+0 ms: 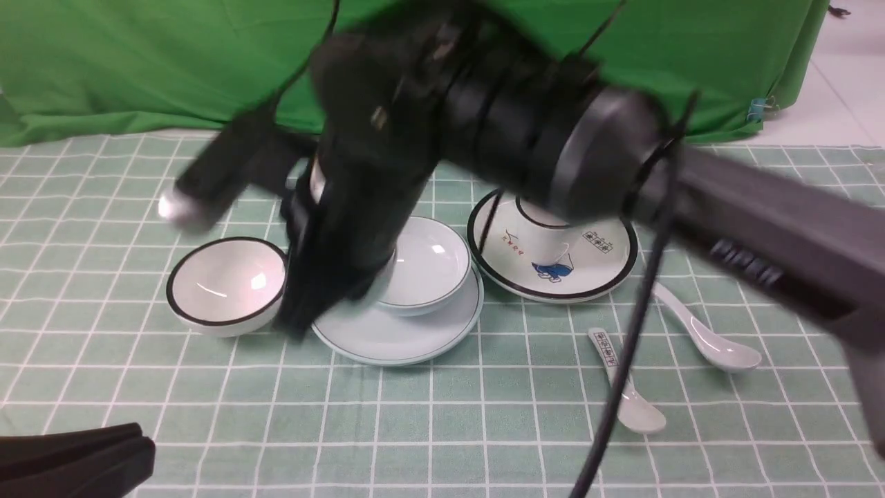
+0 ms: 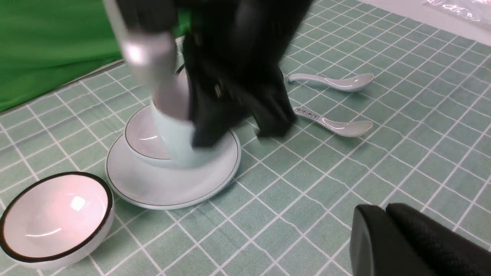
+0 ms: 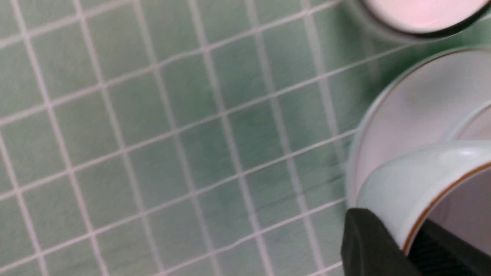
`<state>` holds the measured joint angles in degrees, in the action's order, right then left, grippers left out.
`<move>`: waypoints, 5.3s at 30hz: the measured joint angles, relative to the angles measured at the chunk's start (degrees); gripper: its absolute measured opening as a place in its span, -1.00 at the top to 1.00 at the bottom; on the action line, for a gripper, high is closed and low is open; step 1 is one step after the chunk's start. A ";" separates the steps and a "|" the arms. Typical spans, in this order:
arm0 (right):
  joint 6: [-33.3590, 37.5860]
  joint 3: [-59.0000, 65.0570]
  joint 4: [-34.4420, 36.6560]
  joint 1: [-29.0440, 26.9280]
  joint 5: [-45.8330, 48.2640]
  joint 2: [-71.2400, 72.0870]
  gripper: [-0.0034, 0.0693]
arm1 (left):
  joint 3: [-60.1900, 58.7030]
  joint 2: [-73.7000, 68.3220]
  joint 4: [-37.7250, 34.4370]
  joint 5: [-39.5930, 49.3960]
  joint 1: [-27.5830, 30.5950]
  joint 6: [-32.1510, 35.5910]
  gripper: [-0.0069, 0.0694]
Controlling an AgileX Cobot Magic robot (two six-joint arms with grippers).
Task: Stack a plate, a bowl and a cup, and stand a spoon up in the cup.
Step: Use the right arm to grab a blue teacup, then use the right arm to put the blue teacup into the blue rice bowl in the middle, then use the right arm to grab a blue soup spoon, then use the right arm to put the blue soup spoon into the blue teacup in the middle
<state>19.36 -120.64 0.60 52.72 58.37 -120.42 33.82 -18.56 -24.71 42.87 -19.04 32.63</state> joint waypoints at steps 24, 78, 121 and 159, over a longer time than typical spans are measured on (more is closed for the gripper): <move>-0.82 -0.84 0.70 -10.83 -10.25 -10.67 0.67 | 0.00 0.00 0.24 -3.14 0.00 0.01 0.77; -4.08 38.63 -1.04 -37.69 -10.49 9.98 -0.17 | 0.00 0.00 0.41 -3.61 0.00 -0.18 0.77; 2.67 65.21 24.75 -21.85 -61.26 30.89 0.45 | 0.00 0.00 -0.89 -2.44 0.00 -1.01 0.77; -21.90 44.20 -3.44 -15.05 -104.17 -2.96 0.45 | 0.00 0.00 -2.17 -1.66 0.00 -1.06 0.77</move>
<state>-2.54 -76.44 -2.83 37.67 -45.79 -123.38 33.82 -18.56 -26.88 41.21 -19.04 31.57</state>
